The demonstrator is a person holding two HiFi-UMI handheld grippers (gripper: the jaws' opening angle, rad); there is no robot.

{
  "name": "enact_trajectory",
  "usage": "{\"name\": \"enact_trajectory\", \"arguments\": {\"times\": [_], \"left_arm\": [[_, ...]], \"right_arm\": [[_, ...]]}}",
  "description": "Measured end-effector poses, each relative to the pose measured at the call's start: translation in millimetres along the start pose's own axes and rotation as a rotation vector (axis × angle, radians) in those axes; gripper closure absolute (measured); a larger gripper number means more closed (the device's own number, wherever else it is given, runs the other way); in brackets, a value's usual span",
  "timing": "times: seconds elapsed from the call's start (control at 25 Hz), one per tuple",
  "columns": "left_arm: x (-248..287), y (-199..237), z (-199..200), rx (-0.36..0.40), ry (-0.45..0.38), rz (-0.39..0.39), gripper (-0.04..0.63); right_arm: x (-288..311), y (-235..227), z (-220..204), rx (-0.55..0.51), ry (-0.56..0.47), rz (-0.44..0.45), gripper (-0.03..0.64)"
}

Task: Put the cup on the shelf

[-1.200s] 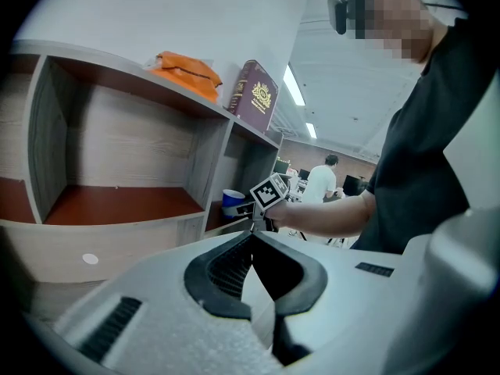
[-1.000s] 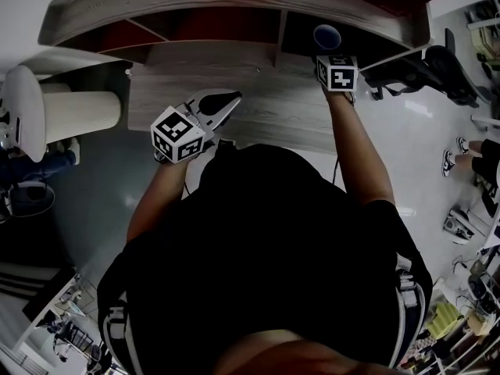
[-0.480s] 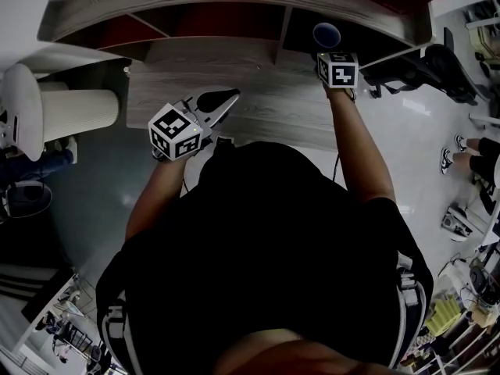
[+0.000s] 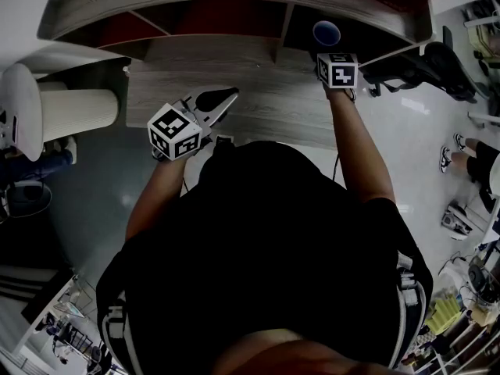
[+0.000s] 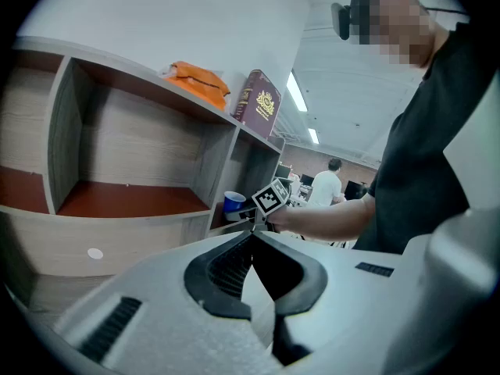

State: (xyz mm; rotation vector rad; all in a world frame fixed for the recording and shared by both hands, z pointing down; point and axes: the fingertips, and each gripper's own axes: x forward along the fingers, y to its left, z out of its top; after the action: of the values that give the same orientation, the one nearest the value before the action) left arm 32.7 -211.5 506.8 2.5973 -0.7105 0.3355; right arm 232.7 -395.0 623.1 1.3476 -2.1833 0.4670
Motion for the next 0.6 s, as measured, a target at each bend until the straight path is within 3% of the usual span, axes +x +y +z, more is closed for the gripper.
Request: {"name": "enact_trajectory", "arguments": {"times": [0.6], "left_arm": [[-1.3,-13.1,5.5,0.028,-0.006,-0.055,0.578]], "right_arm": [[-36.1,-4.5,-12.5,0.069,-0.021,-0.047,0.322]]}}
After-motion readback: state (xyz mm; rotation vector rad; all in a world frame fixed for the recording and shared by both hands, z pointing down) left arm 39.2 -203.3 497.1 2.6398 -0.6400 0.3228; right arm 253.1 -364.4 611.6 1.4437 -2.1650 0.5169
